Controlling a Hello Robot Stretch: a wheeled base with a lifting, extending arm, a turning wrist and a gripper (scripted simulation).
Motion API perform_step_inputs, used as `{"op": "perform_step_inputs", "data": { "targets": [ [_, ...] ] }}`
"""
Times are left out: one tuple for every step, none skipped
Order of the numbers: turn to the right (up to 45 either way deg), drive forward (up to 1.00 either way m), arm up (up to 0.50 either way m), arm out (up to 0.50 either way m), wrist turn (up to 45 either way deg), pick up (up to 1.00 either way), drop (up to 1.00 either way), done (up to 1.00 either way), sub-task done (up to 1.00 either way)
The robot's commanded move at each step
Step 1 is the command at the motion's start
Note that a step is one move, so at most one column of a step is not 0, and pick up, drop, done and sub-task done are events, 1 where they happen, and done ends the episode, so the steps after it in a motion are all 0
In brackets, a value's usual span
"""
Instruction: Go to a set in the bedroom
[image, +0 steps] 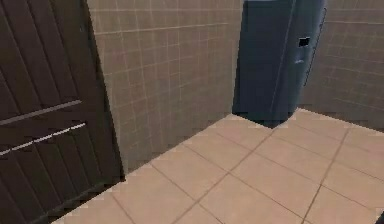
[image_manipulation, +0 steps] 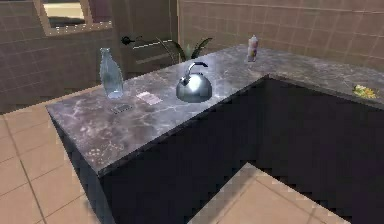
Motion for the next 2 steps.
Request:
{"op": "perform_step_inputs", "data": {
  "targets": [
    [0.0, 0.45, 0.00, 0.00, 0.0, 0.00, 0.00, 0.00, 0.00],
    [42.0, 0.00, 0.00, 0.00, 0.0, 0.00, 0.00, 0.00, 0.00]
  ]
}}
